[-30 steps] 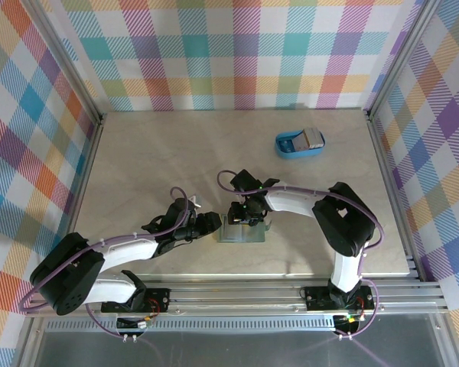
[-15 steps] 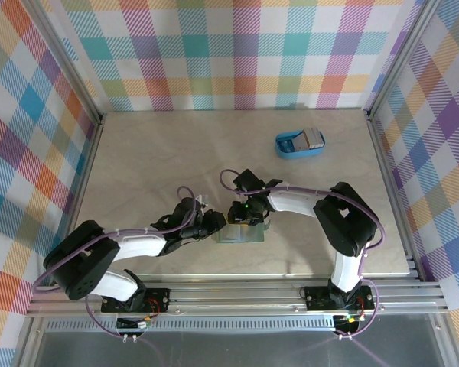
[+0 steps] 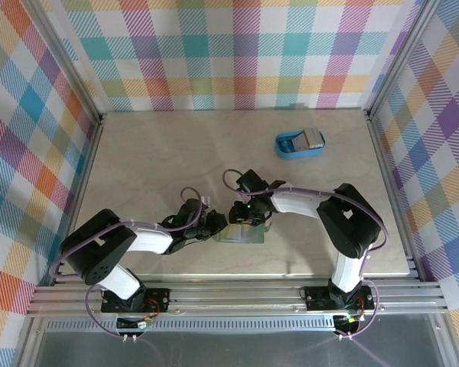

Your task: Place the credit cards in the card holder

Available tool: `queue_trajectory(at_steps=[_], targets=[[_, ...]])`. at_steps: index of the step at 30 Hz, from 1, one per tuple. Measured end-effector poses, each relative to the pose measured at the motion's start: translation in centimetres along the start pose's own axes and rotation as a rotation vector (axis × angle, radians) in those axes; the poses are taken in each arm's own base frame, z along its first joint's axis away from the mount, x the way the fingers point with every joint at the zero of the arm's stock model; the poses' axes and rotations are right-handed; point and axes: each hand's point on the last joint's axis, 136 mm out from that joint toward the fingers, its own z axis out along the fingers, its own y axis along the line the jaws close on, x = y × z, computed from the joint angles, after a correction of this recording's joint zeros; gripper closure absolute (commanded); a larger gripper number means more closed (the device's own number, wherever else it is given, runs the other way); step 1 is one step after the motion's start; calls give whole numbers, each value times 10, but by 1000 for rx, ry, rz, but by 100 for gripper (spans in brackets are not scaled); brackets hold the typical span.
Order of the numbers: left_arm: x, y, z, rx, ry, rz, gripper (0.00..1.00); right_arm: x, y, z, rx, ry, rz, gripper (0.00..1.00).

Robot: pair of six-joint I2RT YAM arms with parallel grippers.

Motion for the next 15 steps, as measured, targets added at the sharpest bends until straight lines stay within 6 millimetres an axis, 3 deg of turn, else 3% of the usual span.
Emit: queue_trajectory(at_steps=[8, 15], targets=[[-1, 3, 4, -3, -9, -7, 93, 1, -2, -2, -14, -4, 7, 64], [-6, 6, 4, -18, -38, -15, 93, 0, -9, -17, 45, -38, 2, 65]])
